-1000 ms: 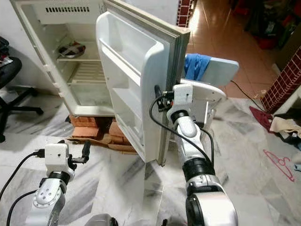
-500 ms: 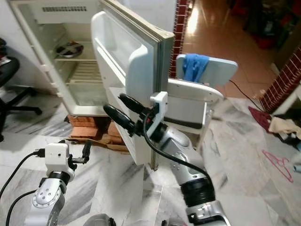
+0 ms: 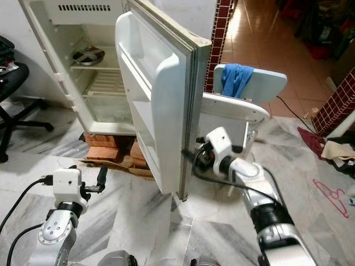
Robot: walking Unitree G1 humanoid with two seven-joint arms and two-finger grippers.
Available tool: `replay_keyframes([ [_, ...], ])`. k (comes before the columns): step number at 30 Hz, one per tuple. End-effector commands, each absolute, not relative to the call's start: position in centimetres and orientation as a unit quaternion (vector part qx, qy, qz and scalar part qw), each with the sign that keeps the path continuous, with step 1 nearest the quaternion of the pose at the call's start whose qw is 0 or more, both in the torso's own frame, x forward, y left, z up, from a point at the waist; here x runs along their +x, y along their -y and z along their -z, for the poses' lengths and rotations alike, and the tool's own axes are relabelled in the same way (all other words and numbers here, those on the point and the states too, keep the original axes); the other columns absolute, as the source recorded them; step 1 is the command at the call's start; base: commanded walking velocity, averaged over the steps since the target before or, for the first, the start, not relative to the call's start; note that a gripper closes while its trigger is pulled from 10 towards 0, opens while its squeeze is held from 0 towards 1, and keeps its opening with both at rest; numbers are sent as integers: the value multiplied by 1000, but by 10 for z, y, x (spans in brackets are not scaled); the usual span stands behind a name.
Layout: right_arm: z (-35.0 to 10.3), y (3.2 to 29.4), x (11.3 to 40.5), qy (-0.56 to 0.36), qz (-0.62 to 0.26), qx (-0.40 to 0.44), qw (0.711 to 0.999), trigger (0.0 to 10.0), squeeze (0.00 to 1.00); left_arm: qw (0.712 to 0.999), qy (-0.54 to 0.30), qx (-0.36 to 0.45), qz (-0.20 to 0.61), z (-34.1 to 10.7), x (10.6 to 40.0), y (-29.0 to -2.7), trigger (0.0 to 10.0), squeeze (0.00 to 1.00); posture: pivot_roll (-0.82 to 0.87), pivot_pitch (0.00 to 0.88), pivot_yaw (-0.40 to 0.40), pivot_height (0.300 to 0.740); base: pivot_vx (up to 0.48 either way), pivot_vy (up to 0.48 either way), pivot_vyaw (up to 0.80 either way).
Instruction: Restocking fridge
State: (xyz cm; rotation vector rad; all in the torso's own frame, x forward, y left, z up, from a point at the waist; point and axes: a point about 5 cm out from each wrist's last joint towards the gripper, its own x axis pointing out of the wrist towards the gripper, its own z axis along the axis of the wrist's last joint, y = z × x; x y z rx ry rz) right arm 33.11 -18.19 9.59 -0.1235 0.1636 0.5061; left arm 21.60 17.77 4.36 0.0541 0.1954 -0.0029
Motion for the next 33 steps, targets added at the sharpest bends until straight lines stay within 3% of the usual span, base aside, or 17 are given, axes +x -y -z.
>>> replay_keyframes([
  [1, -115, 171, 338, -17, -260, -54, 964, 10000, 0, 995, -95, 28, 4, -46, 218, -178, 10000, 0, 45, 0, 0, 740, 0, 0, 0],
  [4, -138, 133, 332, 44, -353, 18, 934, 10000, 0, 995, -94, 27, 6, -47, 220, -178, 10000, 0, 44, 0, 1, 740, 0, 0, 0],
  [8, -144, 115, 321, 55, -414, 55, 907, 10000, 0, 995, -93, 27, 7, -47, 221, -177, 10000, 0, 44, 0, 2, 740, 0, 0, 0],
  [9, -148, 101, 306, 53, -478, 118, 869, 10000, 0, 995, -92, 27, 7, -48, 222, -177, 10000, 0, 45, 0, 1, 740, 0, 0, 0],
  [10, -149, 96, 298, 48, -506, 141, 849, 10000, 0, 995, -92, 27, 8, -48, 222, -177, 10000, 0, 45, 0, 1, 740, 0, 0, 0],
  [11, -149, 96, 298, 48, -506, 141, 849, 10000, 0, 995, -92, 27, 8, -48, 222, -177, 10000, 0, 45, 0, 1, 740, 0, 0, 0],
  [12, -146, 92, 285, 33, -549, 165, 818, 10000, 0, 995, -92, 27, 8, -48, 223, -177, 10000, 0, 44, 0, 1, 740, 0, 0, 0],
  [13, -142, 92, 281, 24, -560, 167, 811, 10000, 0, 995, -92, 26, 8, -48, 223, -177, 10000, 0, 44, 0, 2, 740, 0, 0, 0],
  [26, -83, 129, 272, -120, -523, 84, 840, 10000, 0, 995, -91, 26, 14, -48, 227, -174, 10000, 0, 37, 0, 2, 740, 0, 0, 0],
  [33, -82, 123, 271, -121, -530, 75, 836, 10000, 0, 987, -98, 35, 126, -50, 240, -156, 10000, 0, 34, 0, 1, 740, 0, 0, 0],
])
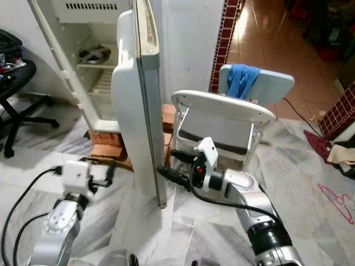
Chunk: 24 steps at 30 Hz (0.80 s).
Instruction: Restocking fridge
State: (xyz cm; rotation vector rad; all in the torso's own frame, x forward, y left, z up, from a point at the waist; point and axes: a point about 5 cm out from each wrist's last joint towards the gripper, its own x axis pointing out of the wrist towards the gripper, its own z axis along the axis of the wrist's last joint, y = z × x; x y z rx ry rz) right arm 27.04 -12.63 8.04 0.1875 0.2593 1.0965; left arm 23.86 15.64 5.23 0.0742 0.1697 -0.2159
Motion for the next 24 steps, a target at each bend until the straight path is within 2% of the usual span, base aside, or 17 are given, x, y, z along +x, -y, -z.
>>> replay_keyframes([
  [1, -82, 123, 271, -121, -530, 75, 836, 10000, 0, 987, -98, 35, 126, -50, 240, -156, 10000, 0, 34, 0, 1, 740, 0, 0, 0],
  [3, -79, 118, 271, -120, -532, 66, 836, 10000, 0, 975, -104, 55, 190, -50, 246, -144, 10000, 0, 31, 0, 4, 740, 0, 0, 0],
  [6, -79, 115, 271, -117, -530, 61, 838, 10000, 0, 962, -107, 75, 240, -51, 255, -133, 10000, 0, 21, 0, 7, 740, 0, 0, 0],
  [10, -80, 113, 271, -112, -532, 55, 838, 10000, 0, 961, -107, 76, 242, -52, 266, -131, 10000, 0, 15, 0, 9, 740, 0, 0, 0],
  [14, -83, 111, 271, -107, -534, 53, 837, 10000, 0, 965, -110, 113, 211, -52, 297, -135, 10000, 0, 7, 0, 5, 740, 0, 0, 0],
  [17, -81, 109, 269, -106, -540, 42, 834, 10000, 0, 976, -111, 136, 130, -63, 327, -157, 10000, 0, -7, 0, 4, 740, 0, 0, 0],
  [23, -81, 110, 268, -106, -539, 41, 835, 10000, 0, 983, -107, 136, 65, -72, 338, -183, 10000, 0, -19, 0, 10, 740, 0, 0, 0],
  [24, -80, 111, 266, -106, -537, 40, 836, 10000, 0, 984, -106, 137, 32, -74, 339, -202, 10000, 0, -19, 0, 12, 740, 0, 0, 0],
])
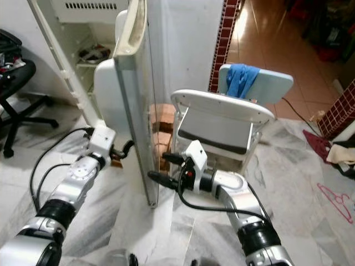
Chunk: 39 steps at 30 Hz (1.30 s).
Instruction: Restocking fridge
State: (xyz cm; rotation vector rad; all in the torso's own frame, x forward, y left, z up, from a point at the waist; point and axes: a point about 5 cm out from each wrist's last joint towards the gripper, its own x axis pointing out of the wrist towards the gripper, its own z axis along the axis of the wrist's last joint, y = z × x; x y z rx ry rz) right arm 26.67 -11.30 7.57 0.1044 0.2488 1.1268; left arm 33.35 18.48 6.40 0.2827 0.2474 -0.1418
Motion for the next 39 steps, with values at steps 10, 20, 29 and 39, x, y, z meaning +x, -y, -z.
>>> replay_keyframes([
  [10, -75, 113, 263, -115, -536, 39, 835, 10000, 0, 987, -84, 132, -45, -62, 307, -251, 10000, 0, 2, 0, 4, 740, 0, 0, 0],
  [20, -72, 115, 265, -121, -534, 32, 836, 10000, 0, 997, 14, 78, 10, -72, 273, -190, 10000, 0, 33, 0, -4, 740, 0, 0, 0],
  [29, -69, 112, 264, -124, -532, 20, 837, 10000, 0, 991, -33, 87, 94, -60, 284, -165, 10000, 0, 13, 0, 0, 740, 0, 0, 0],
  [39, -84, 141, 298, -38, -285, 36, 957, 10000, 0, 993, -35, 108, 11, -71, 292, -194, 10000, 0, 8, 0, 14, 740, 0, 0, 0],
])
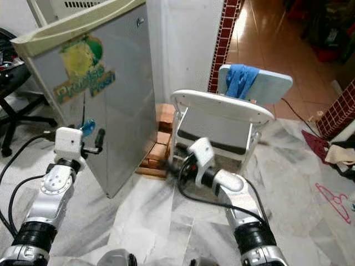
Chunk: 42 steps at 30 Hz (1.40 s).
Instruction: Restocking fridge
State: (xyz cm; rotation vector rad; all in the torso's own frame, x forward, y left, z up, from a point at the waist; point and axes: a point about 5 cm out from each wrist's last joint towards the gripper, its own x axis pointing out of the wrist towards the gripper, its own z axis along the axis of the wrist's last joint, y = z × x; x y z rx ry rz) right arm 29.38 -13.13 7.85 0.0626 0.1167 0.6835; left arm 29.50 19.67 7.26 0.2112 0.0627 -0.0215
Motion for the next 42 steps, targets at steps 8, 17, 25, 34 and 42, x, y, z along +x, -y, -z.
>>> replay_keyframes([
  [8, -84, 147, 291, -12, -179, 46, 983, 10000, 0, 995, -33, 96, 17, -70, 271, -180, 10000, 0, -2, 0, 25, 740, 0, 400, 0],
  [17, -77, 148, 280, -12, -111, 50, 993, 10000, 0, 995, -43, 86, 26, -63, 255, -171, 10000, 0, -17, 0, 23, 740, 0, 480, 0],
  [25, -63, 160, 272, -34, -74, 39, 996, 10000, 0, 996, -61, 67, 21, -52, 250, -169, 10000, 0, -47, 0, 26, 740, 0, 480, 0],
  [34, -58, 163, 270, -41, -54, 41, 997, 10000, 0, 997, -50, 55, 30, -55, 258, -161, 10000, 0, -50, 0, 18, 740, 0, 480, 0],
  [42, -61, 159, 276, -35, -60, 37, 997, 10000, 0, 997, -48, 46, 33, -55, 260, -161, 10000, 0, -47, 0, 14, 740, 0, 480, -490],
])
